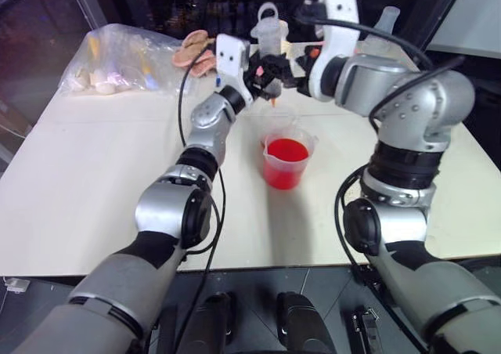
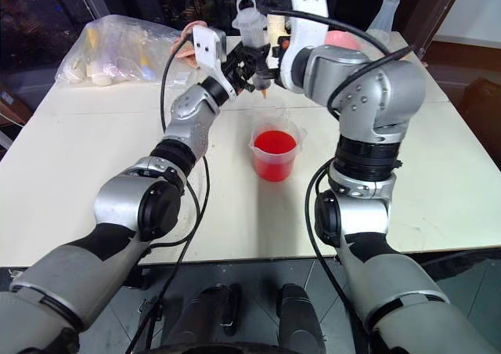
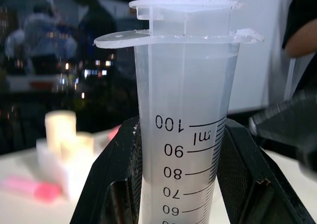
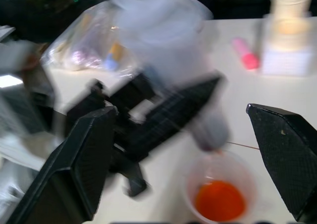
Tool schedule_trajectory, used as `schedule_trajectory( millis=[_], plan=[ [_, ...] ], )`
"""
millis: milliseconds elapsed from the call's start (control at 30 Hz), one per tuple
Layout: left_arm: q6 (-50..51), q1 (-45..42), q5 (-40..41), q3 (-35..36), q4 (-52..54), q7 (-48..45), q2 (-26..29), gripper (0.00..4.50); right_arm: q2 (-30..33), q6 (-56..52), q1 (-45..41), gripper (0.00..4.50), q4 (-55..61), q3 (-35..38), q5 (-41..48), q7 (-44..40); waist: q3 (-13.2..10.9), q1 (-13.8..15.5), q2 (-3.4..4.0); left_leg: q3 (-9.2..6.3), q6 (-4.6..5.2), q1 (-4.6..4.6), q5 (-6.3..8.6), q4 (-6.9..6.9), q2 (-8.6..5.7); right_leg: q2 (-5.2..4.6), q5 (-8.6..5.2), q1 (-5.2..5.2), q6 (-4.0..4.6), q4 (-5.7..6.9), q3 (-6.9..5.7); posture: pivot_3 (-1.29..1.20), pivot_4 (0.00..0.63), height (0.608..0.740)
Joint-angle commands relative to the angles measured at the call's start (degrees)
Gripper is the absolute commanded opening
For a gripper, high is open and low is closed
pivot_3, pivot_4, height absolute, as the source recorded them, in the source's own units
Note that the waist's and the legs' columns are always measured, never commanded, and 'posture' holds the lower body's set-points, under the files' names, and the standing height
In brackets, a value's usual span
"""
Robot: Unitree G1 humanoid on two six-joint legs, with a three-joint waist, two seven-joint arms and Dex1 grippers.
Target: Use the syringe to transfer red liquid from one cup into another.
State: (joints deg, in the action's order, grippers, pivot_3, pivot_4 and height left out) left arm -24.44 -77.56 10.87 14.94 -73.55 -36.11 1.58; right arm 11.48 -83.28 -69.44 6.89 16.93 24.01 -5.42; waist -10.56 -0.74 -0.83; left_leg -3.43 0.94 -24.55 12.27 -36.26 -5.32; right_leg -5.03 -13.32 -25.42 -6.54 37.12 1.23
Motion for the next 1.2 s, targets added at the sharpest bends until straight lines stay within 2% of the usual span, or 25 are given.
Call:
schedule_trajectory(
  millis=[33,167,333,467,733,900,967,1067,1200],
  plan=[
    [-0.1,-2.1,1.6,1.1,1.8,-0.7,-0.2,1.55,3.3,-4.3,-0.6,4.46,7.5,4.2,2.0,-1.2,0.0,0.0,0.00,0.00,0.00,0.00,0.00,0.00,0.01,0.01,0.00,0.00,0.00,0.01,0.00,0.00,0.150,0.740],
    [3.4,-2.9,3.1,1.7,2.3,-2.4,-0.3,1.55,6.2,-8.1,-0.6,4.46,11.1,7.2,2.0,-2.0,0.0,-0.1,0.00,0.01,0.00,0.00,0.00,-0.01,0.01,0.01,0.00,0.00,0.00,0.01,0.00,0.00,0.150,0.740],
    [14.4,-6.0,6.0,3.8,2.9,-0.3,1.5,1.55,8.6,-9.2,0.8,4.46,12.4,8.9,1.0,-2.0,0.0,-0.3,0.00,0.02,0.01,0.00,0.00,-0.02,0.01,0.02,0.00,0.00,0.00,0.02,0.00,0.00,0.150,0.740],
    [32.1,-11.6,7.6,4.6,3.2,1.4,6.9,1.55,8.1,-9.2,4.4,4.46,13.9,9.8,0.8,-1.1,0.0,-0.5,0.00,0.03,0.01,0.02,0.00,-0.02,0.03,0.04,0.00,0.00,0.00,0.04,0.01,0.00,0.150,0.740],
    [58.3,-19.3,8.4,5.9,1.5,10.9,15.7,1.55,4.3,-9.2,8.4,4.46,16.1,11.3,0.8,0.9,0.0,-0.4,0.00,0.03,0.01,0.04,0.00,-0.02,0.02,0.04,0.00,-0.01,0.00,0.08,0.01,0.00,0.150,0.740],
    [73.7,-21.0,0.6,-2.8,0.1,11.3,17.4,1.55,2.7,-9.2,9.6,4.46,16.5,11.3,0.9,1.6,0.0,-0.2,0.00,0.02,0.01,0.03,-0.01,-0.02,0.00,0.04,0.00,0.00,0.00,0.09,0.00,0.00,0.150,0.740],
    [73.7,-19.5,-3.6,-8.1,1.3,9.1,16.9,1.55,2.4,-9.2,10.1,4.46,16.6,11.2,0.9,1.7,0.0,-0.3,0.00,0.04,0.01,0.03,-0.01,-0.01,0.00,0.03,0.00,0.00,0.00,0.09,0.01,0.00,0.150,0.740],
    [74.0,-17.5,-6.9,-11.9,1.6,8.0,16.9,1.55,2.0,-9.2,10.6,4.46,16.7,11.0,1.0,2.0,0.0,-0.4,0.00,0.03,-0.01,0.03,-0.01,0.00,0.01,0.04,0.00,-0.02,0.00,0.09,0.01,0.00,0.150,0.740],
    [80.8,-16.0,-10.7,-16.5,0.0,5.2,17.0,1.55,0.4,-9.2,12.1,4.46,17.5,10.5,1.5,2.5,0.0,-0.5,0.00,0.05,-0.02,0.04,-0.02,0.03,0.02,0.05,0.00,-0.06,0.00,0.11,0.05,0.00,0.150,0.740]
  ],
)
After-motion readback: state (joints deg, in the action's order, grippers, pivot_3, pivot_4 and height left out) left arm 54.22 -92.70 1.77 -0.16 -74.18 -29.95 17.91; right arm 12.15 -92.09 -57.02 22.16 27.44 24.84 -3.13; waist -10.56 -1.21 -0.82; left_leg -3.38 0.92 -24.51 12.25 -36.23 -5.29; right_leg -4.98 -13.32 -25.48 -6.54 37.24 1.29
